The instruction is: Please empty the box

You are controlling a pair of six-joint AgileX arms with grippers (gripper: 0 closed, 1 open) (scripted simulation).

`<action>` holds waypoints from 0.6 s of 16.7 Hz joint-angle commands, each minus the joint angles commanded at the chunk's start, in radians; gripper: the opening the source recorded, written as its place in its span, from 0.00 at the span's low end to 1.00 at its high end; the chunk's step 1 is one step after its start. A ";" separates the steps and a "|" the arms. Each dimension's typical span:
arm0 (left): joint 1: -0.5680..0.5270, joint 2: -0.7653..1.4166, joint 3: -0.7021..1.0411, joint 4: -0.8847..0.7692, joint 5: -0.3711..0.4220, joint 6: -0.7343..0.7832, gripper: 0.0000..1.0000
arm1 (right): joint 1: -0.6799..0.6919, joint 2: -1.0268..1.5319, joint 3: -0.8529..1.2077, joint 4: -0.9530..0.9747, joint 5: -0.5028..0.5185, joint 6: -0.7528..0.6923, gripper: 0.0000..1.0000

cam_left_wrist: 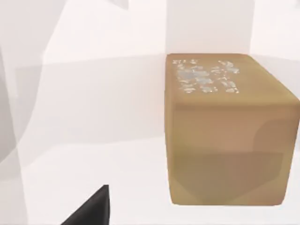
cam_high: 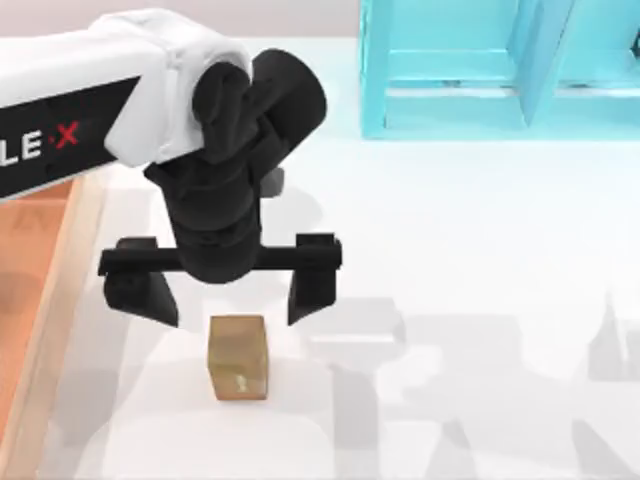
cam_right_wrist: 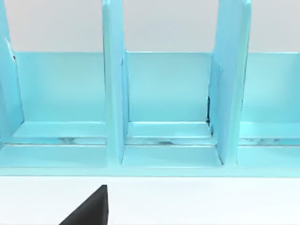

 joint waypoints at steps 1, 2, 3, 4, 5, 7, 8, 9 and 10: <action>0.002 0.001 0.001 -0.001 0.000 0.002 1.00 | 0.000 0.000 0.000 0.000 0.000 0.000 1.00; 0.013 0.005 0.008 -0.005 0.000 0.013 1.00 | 0.000 0.000 0.000 0.000 0.000 0.000 1.00; 0.034 0.012 0.021 -0.014 0.000 0.035 1.00 | 0.000 0.000 0.000 0.000 0.000 0.000 1.00; 0.065 0.020 0.038 -0.024 0.000 0.066 1.00 | 0.000 0.000 0.000 0.000 0.000 0.000 1.00; 0.106 0.030 0.058 -0.037 0.000 0.108 1.00 | 0.000 0.000 0.000 0.000 0.000 0.000 1.00; 0.209 0.050 0.104 -0.067 0.001 0.214 1.00 | 0.000 0.000 0.000 0.000 0.000 0.000 1.00; 0.268 0.061 0.129 -0.084 0.001 0.275 1.00 | 0.000 0.000 0.000 0.000 0.000 0.000 1.00; 0.326 0.073 0.155 -0.101 0.002 0.336 1.00 | 0.000 0.000 0.000 0.000 0.000 0.000 1.00; 0.387 0.083 0.180 -0.118 0.002 0.399 1.00 | 0.000 0.000 0.000 0.000 0.000 0.000 1.00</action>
